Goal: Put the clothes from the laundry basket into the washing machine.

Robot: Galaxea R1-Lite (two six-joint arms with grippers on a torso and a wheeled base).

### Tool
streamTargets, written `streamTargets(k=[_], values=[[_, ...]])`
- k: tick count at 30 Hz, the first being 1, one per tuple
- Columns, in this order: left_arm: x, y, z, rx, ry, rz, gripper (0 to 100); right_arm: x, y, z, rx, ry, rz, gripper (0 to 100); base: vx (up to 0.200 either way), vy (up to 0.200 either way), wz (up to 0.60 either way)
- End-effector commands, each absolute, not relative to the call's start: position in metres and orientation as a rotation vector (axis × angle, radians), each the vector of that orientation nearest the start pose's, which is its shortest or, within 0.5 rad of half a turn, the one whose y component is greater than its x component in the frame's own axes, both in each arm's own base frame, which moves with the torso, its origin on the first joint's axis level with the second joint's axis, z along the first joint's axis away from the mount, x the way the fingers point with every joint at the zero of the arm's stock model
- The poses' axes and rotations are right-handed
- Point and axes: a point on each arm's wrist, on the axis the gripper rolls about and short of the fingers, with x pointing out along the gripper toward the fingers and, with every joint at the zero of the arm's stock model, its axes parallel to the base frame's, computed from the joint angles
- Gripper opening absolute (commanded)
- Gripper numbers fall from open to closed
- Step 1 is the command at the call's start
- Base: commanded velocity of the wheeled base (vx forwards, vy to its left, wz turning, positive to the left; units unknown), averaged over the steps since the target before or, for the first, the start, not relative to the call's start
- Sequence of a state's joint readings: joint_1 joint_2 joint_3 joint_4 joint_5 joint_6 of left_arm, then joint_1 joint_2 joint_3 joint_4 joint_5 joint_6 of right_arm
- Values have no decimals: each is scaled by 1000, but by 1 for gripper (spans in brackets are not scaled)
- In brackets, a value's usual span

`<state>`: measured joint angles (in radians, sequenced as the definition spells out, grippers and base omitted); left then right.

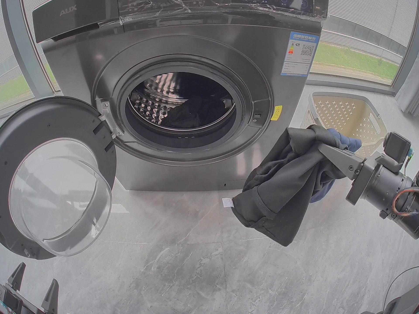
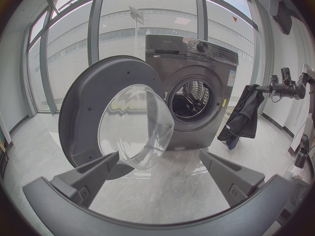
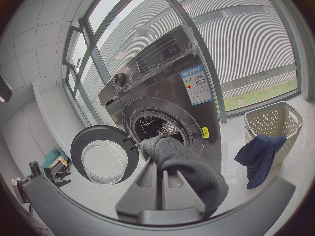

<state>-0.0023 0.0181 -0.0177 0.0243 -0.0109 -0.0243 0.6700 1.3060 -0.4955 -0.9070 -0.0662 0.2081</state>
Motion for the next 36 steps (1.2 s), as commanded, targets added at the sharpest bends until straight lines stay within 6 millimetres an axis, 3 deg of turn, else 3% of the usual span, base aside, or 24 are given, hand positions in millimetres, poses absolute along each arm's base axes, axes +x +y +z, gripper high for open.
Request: streamTargets(k=[1,11,14,20,25,36], values=[[-23,0,76,-25,25,-14,100,158,124,223,233,-20,608,0,0,0,0],[-23,0,76,-23,23,-14,100,160,127,219,228,-2,612,0,0,0,0],[-23,0,76,-20,23,-14,100,161,129,215,226,13,615,0,0,200,0],[-23,0,76,-12,22,-15,100,169,146,203,205,71,640,0,0,200,0],[-23,0,75,1,18,-15,100,174,162,194,197,115,663,0,0,0,0],[-22,0,76,3,25,-6,100,185,193,207,301,36,682,0,0,0,0]])
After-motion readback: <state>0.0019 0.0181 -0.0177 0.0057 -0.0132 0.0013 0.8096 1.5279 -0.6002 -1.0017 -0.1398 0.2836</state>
